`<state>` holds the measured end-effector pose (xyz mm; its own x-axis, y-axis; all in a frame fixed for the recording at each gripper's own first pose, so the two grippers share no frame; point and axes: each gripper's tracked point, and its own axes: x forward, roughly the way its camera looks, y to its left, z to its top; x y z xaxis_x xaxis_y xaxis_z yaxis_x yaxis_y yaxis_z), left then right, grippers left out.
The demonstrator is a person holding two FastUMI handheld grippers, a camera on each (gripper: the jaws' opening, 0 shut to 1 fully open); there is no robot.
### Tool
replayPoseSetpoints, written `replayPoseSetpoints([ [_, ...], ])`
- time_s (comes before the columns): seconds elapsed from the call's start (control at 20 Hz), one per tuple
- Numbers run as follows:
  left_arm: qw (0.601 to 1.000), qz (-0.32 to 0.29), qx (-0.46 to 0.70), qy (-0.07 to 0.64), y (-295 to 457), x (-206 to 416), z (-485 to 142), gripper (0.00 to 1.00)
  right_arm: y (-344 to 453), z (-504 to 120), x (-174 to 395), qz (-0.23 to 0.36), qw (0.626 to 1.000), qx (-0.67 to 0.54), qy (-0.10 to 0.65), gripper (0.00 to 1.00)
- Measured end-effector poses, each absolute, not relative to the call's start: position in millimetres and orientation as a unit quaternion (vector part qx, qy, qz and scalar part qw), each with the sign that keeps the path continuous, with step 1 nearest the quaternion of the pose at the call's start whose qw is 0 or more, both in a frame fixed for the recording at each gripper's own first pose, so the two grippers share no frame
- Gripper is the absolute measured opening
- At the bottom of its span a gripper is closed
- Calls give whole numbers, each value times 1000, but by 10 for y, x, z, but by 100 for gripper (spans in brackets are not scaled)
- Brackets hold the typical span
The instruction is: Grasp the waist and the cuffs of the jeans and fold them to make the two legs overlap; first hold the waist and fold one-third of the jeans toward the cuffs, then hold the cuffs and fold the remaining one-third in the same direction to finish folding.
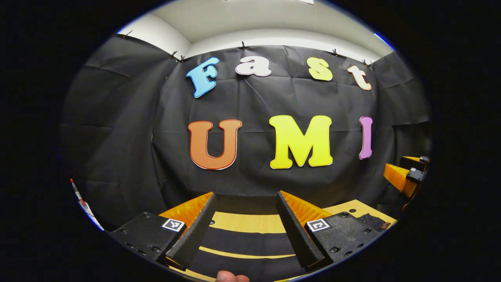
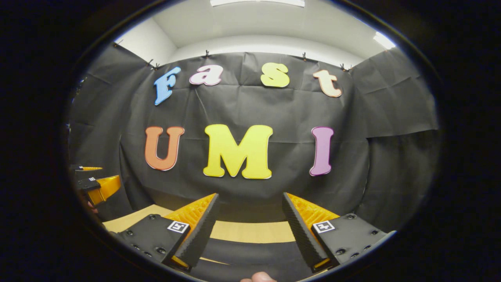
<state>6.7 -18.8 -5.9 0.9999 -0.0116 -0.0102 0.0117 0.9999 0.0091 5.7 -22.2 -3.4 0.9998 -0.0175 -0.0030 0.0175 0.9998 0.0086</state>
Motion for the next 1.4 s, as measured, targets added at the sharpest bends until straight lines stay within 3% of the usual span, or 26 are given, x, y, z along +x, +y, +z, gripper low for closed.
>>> replayPoseSetpoints([
  [0.6, 999, -10, -12, 42, -204, 207, -435, 97, -948, -449, 25, -46, 998, -7, 50, 98],
  [1.05, 973, 115, -41, 198, 1079, -130, -1790, 100, -2408, -1564, -248, -125, 970, -32, 205, 98],
  [1.4, 901, 192, -221, 320, 1438, -610, -2839, 99, -2878, -2546, -517, -195, 916, 127, 328, 99],
])
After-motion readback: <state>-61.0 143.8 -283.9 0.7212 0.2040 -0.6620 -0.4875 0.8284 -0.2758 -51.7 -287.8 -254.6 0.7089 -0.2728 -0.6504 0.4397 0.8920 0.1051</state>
